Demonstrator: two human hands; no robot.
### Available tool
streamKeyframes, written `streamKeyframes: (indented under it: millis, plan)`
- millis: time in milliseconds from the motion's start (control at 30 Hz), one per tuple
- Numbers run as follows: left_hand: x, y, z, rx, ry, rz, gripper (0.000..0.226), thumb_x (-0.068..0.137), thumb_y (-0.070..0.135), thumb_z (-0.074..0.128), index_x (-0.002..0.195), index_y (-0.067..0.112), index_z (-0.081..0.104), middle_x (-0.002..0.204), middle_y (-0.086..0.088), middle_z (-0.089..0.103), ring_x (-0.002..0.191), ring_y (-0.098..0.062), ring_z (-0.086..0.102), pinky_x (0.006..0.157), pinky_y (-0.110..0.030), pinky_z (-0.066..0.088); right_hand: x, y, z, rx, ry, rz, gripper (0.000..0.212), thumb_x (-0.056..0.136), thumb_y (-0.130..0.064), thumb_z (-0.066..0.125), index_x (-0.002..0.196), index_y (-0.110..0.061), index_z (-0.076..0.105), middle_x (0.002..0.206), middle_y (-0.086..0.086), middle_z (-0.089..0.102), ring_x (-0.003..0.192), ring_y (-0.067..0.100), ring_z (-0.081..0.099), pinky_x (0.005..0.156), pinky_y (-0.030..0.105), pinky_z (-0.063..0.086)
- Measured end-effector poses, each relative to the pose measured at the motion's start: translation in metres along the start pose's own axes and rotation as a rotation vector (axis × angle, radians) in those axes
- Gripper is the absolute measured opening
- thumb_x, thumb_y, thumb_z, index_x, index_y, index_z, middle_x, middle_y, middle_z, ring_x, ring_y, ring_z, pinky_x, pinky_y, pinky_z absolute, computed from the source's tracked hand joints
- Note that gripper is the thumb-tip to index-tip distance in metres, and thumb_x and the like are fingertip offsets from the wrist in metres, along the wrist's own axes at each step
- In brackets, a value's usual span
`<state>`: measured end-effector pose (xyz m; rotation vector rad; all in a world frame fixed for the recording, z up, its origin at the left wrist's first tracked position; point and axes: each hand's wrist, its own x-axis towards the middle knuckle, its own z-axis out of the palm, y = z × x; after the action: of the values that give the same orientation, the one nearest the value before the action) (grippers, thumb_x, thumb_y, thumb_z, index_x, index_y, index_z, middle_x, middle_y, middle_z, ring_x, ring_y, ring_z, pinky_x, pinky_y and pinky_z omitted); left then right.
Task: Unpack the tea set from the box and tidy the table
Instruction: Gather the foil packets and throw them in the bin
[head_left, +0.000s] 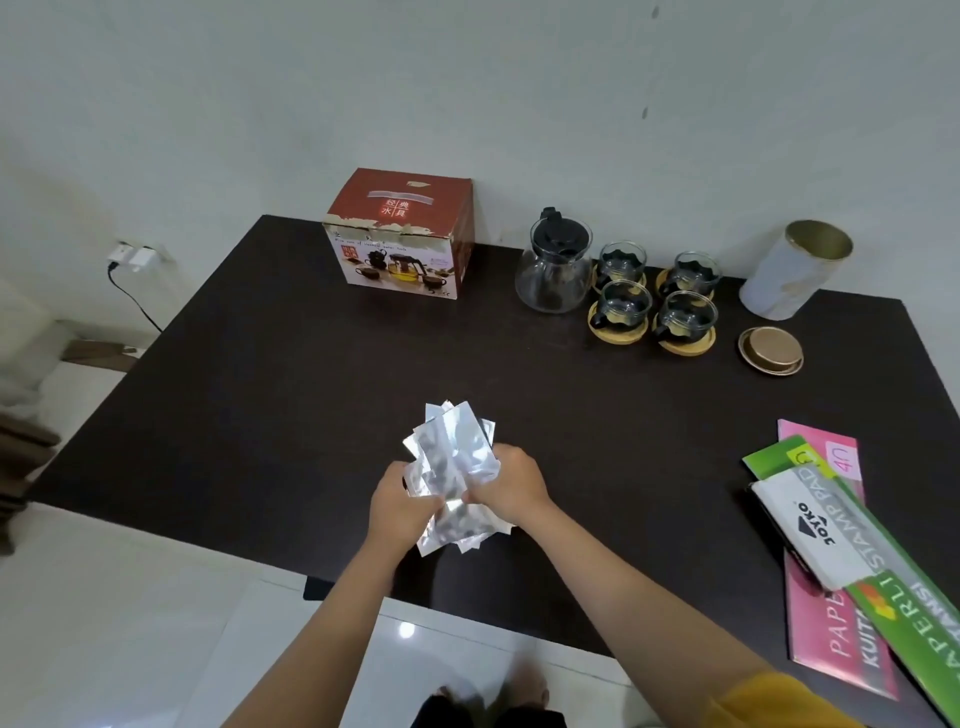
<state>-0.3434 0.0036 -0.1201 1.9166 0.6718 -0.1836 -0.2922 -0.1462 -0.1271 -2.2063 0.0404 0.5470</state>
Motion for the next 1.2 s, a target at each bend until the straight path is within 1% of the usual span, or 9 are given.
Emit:
streamKeyframes:
  millis: [167, 267, 367, 433, 567, 700, 867, 1067, 1200]
  plan:
    - [0.002, 0.007, -0.002, -0.169, -0.056, -0.014, 0.033, 0.069, -0.002, 0.078, 0.093, 0.009, 0.059, 0.091, -0.009, 0.066, 0.077, -0.020, 0.063, 0.061, -0.028, 0.051, -0.010, 0.006, -0.013, 0.281, 0.029, 0.058, 0.025, 0.063, -0.013, 0.083, 0.076, -0.016, 0.062, 0.077, 0.001, 0.068, 0.077, 0.018, 0.068, 0.073, 0.037, 0.056]
    - [0.005, 0.010, -0.001, -0.090, -0.088, 0.000, 0.034, 0.069, 0.000, 0.078, 0.094, 0.010, 0.058, 0.089, -0.004, 0.063, 0.076, -0.018, 0.061, 0.060, -0.028, 0.049, -0.014, 0.007, -0.011, 0.041, 0.043, -0.009, 0.024, 0.062, -0.019, 0.080, 0.080, -0.016, 0.064, 0.085, 0.002, 0.061, 0.082, 0.019, 0.060, 0.080, 0.040, 0.055]
    - [0.007, 0.010, 0.000, -0.001, -0.105, 0.032, 0.029, 0.069, -0.002, 0.074, 0.087, 0.012, 0.055, 0.083, -0.002, 0.060, 0.075, -0.018, 0.057, 0.064, -0.030, 0.047, -0.022, 0.001, -0.002, -0.309, 0.062, -0.030, 0.050, 0.067, -0.032, 0.081, 0.109, -0.015, 0.059, 0.109, 0.003, 0.058, 0.107, 0.023, 0.049, 0.090, 0.040, 0.047]
    - [0.010, 0.009, -0.001, 0.064, -0.132, 0.073, 0.027, 0.070, -0.003, 0.071, 0.081, 0.013, 0.052, 0.077, 0.002, 0.055, 0.068, -0.012, 0.050, 0.058, -0.024, 0.042, -0.022, -0.001, 0.007, -0.344, 0.070, 0.011, 0.052, 0.069, -0.035, 0.078, 0.113, -0.018, 0.056, 0.109, 0.001, 0.062, 0.108, 0.024, 0.051, 0.090, 0.040, 0.048]
    - [0.017, 0.006, -0.009, 0.070, -0.202, 0.104, 0.029, 0.069, -0.003, 0.068, 0.092, 0.011, 0.056, 0.084, 0.002, 0.061, 0.074, -0.012, 0.057, 0.062, -0.023, 0.046, -0.025, -0.007, 0.018, -0.108, 0.083, 0.074, 0.036, 0.070, -0.020, 0.072, 0.103, -0.017, 0.058, 0.097, 0.000, 0.067, 0.092, 0.021, 0.065, 0.079, 0.035, 0.055]
    - [0.022, 0.005, -0.020, -0.057, -0.288, 0.013, 0.032, 0.072, -0.003, 0.067, 0.097, 0.015, 0.061, 0.090, -0.005, 0.068, 0.079, -0.018, 0.064, 0.065, -0.030, 0.051, -0.037, -0.008, 0.016, 0.255, 0.106, 0.136, 0.054, 0.064, -0.006, 0.080, 0.113, -0.014, 0.058, 0.101, -0.003, 0.062, 0.093, 0.015, 0.061, 0.076, 0.026, 0.051]
    - [0.024, 0.021, -0.014, -0.168, -0.425, 0.023, 0.036, 0.076, -0.011, 0.063, 0.103, 0.012, 0.060, 0.088, -0.008, 0.070, 0.072, -0.016, 0.067, 0.058, -0.022, 0.051, -0.056, 0.005, 0.006, 0.581, 0.201, 0.151, 0.048, 0.062, -0.005, 0.083, 0.106, -0.010, 0.065, 0.100, 0.005, 0.072, 0.090, 0.019, 0.071, 0.081, 0.039, 0.058]
    - [0.011, 0.050, 0.025, -0.130, -0.679, 0.028, 0.035, 0.076, -0.009, 0.065, 0.104, 0.012, 0.058, 0.079, -0.009, 0.068, 0.056, -0.024, 0.061, 0.060, -0.036, 0.052, -0.093, 0.026, -0.027, 0.718, 0.344, 0.156, 0.039, 0.068, 0.002, 0.079, 0.104, -0.009, 0.067, 0.100, 0.009, 0.073, 0.090, 0.022, 0.071, 0.079, 0.036, 0.059]
    - [-0.015, 0.065, 0.065, -0.127, -0.808, 0.056, 0.036, 0.076, -0.012, 0.066, 0.101, 0.012, 0.059, 0.094, -0.012, 0.070, 0.079, -0.026, 0.067, 0.077, -0.040, 0.054, -0.126, 0.055, -0.049, 0.742, 0.459, 0.168, 0.032, 0.066, 0.000, 0.080, 0.092, -0.017, 0.070, 0.093, 0.007, 0.073, 0.086, 0.022, 0.071, 0.079, 0.038, 0.058]
